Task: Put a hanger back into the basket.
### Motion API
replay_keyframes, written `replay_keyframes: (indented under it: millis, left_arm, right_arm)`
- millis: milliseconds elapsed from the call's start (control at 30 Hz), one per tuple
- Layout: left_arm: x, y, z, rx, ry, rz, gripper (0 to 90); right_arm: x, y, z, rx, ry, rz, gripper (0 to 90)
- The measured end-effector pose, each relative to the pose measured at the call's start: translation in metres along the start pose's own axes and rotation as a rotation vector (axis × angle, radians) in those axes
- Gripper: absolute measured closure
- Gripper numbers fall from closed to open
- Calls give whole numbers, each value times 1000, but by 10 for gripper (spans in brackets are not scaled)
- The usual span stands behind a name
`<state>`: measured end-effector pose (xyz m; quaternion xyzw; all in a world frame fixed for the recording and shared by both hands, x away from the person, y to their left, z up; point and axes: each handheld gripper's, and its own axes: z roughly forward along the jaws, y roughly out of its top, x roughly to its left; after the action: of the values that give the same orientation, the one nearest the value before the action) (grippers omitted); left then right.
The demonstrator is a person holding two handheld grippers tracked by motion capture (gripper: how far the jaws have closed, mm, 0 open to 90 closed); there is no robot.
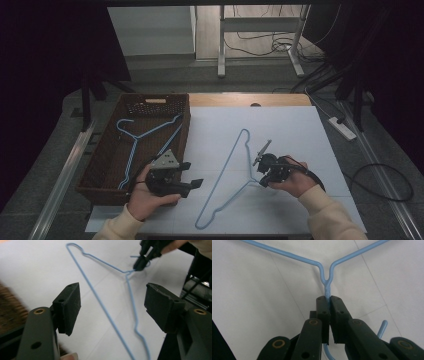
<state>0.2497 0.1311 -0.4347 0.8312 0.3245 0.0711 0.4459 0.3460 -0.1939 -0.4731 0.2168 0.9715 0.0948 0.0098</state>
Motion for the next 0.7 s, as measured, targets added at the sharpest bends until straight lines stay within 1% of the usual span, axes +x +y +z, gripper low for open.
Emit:
replay_keyframes:
  millis: [167, 233, 367, 433, 633, 700]
  left_arm:
    - [-14, 4, 19, 48, -32, 22, 297]
    - [-20, 6, 30, 69, -49, 37, 297]
    - [-26, 9, 43, 97, -63, 54, 297]
    - [-28, 11, 53, 116, -69, 56, 297]
    - [-31, 9, 71, 150, -71, 55, 297]
    - [-33, 9, 76, 165, -56, 71, 297]
  right_arm:
    - [1, 4, -2, 8, -3, 1, 867]
    - [1, 4, -3, 5, 1, 6, 867]
    - [1, 5, -3, 5, -1, 8, 867]
    - [1, 5, -3, 5, 0, 14, 867]
    - [2, 5, -6, 8, -1, 21, 867]
    - [2, 5, -6, 10, -1, 19, 867]
